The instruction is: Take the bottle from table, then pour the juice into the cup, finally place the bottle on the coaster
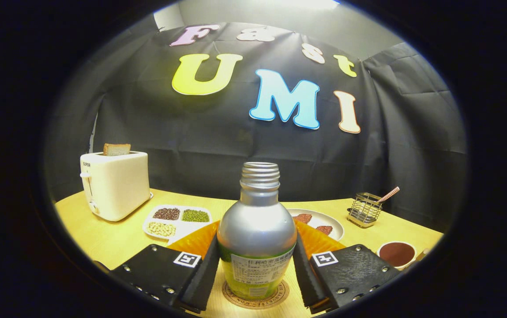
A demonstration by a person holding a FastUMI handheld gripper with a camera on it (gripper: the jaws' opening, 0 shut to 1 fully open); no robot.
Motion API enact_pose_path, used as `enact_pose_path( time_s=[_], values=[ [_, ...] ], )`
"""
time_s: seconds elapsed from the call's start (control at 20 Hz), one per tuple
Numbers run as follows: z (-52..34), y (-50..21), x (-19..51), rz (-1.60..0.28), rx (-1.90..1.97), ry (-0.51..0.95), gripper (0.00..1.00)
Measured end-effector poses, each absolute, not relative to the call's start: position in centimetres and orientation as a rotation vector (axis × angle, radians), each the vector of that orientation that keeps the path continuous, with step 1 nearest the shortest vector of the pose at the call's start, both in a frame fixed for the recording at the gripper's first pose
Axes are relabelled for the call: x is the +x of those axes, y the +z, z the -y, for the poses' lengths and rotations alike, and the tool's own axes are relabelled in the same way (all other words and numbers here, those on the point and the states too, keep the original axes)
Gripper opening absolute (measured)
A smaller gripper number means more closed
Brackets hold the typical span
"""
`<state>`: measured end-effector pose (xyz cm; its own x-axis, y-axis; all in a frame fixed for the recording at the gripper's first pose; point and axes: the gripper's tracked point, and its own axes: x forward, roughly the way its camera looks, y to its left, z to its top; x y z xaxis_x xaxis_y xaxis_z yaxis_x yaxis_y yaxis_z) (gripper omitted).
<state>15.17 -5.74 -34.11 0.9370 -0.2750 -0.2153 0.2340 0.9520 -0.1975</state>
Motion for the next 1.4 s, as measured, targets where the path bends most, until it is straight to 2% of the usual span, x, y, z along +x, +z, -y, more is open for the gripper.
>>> enact_pose_path(
  time_s=[0.15, 0.3, 0.7, 1.05, 1.25, 1.4],
  values=[
    [6.4, -33.9, 14.9, -0.254, -0.193, -0.288, 0.82],
    [5.0, -31.3, 15.0, -0.197, -0.189, -0.251, 0.99],
    [5.1, -16.7, 11.8, -0.175, -0.221, -0.289, 0.98],
    [0.8, -2.6, 11.1, -0.057, -0.187, -0.101, 0.98],
    [0.9, -2.0, 9.6, -0.029, -0.162, -0.028, 0.98],
    [2.9, -3.9, 8.1, -0.047, -0.111, -0.027, 0.98]
  ],
)
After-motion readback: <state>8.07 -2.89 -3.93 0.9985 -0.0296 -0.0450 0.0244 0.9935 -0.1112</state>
